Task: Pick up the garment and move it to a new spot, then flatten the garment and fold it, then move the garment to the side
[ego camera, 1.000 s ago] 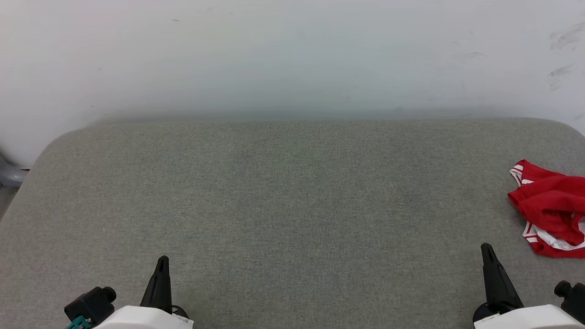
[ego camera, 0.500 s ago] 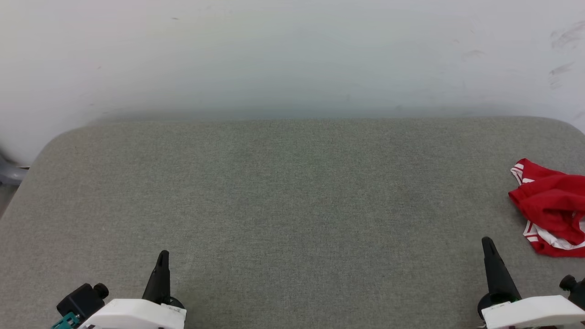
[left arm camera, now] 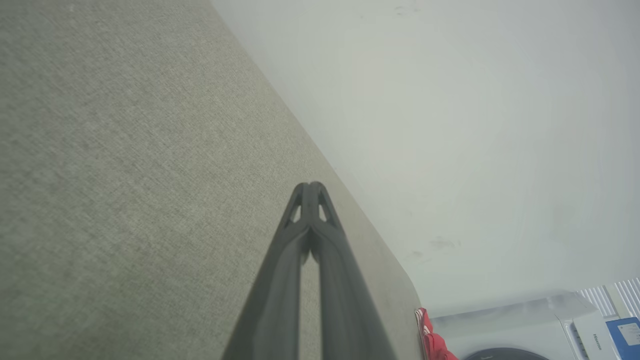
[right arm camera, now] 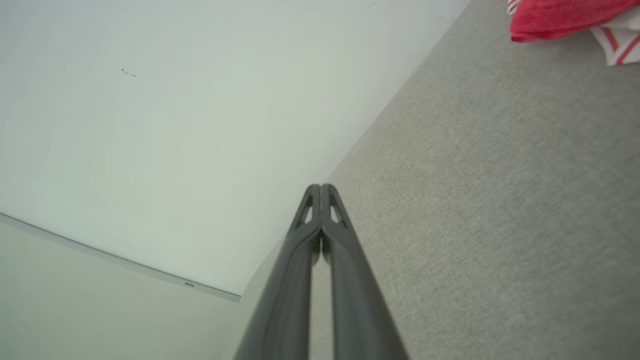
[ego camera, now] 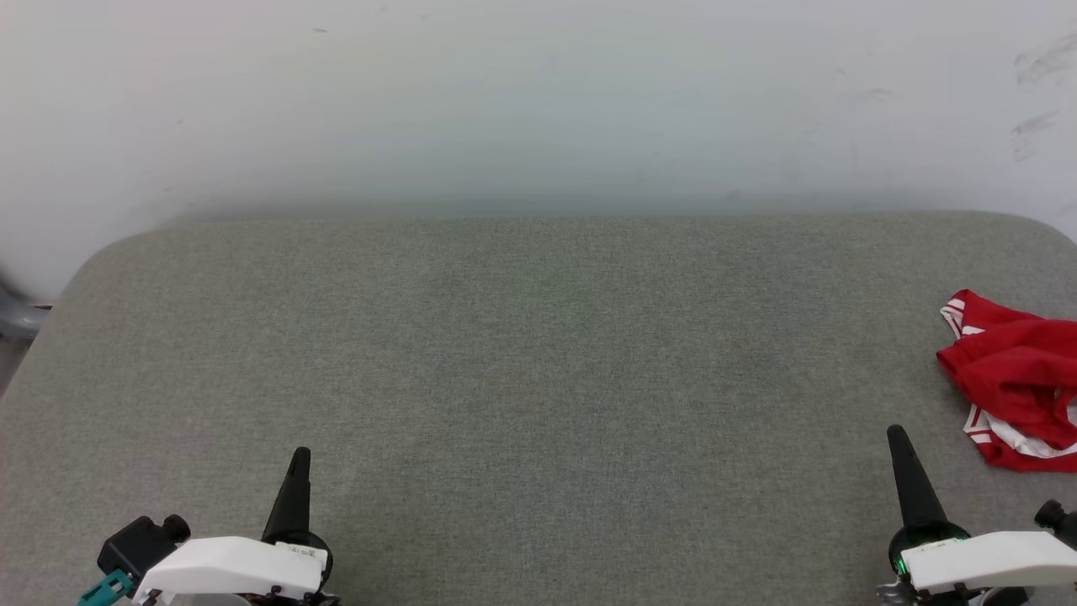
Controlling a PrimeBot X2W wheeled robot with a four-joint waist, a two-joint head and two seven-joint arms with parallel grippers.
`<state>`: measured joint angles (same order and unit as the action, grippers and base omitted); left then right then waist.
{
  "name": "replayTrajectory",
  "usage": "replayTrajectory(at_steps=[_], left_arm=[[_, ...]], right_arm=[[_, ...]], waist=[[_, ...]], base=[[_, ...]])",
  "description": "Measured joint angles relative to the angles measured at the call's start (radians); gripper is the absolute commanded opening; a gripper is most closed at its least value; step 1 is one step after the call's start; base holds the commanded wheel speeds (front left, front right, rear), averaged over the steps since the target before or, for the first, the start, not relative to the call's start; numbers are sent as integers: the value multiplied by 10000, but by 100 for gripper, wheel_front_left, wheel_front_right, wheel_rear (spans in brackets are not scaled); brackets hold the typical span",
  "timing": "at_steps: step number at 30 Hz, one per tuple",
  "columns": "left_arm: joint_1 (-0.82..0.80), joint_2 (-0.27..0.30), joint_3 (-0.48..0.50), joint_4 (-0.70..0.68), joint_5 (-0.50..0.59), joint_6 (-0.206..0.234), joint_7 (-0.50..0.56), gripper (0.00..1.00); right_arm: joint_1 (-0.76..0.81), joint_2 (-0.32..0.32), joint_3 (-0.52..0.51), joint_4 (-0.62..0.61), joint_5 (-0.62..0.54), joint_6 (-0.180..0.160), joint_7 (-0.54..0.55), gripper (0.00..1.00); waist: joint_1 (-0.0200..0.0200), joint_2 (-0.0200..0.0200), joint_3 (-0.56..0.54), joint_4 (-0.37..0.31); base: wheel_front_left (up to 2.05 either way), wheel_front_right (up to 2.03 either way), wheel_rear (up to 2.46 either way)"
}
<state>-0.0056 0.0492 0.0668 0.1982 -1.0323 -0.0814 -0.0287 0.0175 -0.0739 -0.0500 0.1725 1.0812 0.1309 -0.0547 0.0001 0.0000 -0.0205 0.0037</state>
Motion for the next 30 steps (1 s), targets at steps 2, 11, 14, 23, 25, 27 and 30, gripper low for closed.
replayTrajectory(at_steps=[2,11,14,23,25,27,30], left_arm=[[-23,0,13,21,-213,-40,82,0],[-201,2,82,92,-1193,-121,305,0],[-226,2,105,130,-1484,-153,382,0],[-398,2,178,198,-2376,-209,610,0],[-419,2,192,211,-2550,-240,633,0],[-442,2,215,226,-2729,-244,700,0],[-471,2,242,247,-3009,-249,746,0]], right_arm=[[-74,0,-13,27,201,0,38,0],[-266,0,-61,155,1147,0,295,0],[-356,0,-73,186,1423,0,355,0],[-503,2,-132,293,2266,0,569,0],[-566,2,-142,307,2445,0,644,0],[-580,4,-153,328,2612,0,660,0],[-616,4,-173,368,2865,0,746,0]], waist=[[0,0,7,-1],[0,0,39,-6],[0,0,50,-8],[0,0,82,-13],[0,0,89,-14],[-1,0,96,-15],[-1,0,107,-17]], base=[[0,0,0],[0,0,0],[0,0,0],[0,0,0],[0,0,0],[0,0,0],[0,0,0]])
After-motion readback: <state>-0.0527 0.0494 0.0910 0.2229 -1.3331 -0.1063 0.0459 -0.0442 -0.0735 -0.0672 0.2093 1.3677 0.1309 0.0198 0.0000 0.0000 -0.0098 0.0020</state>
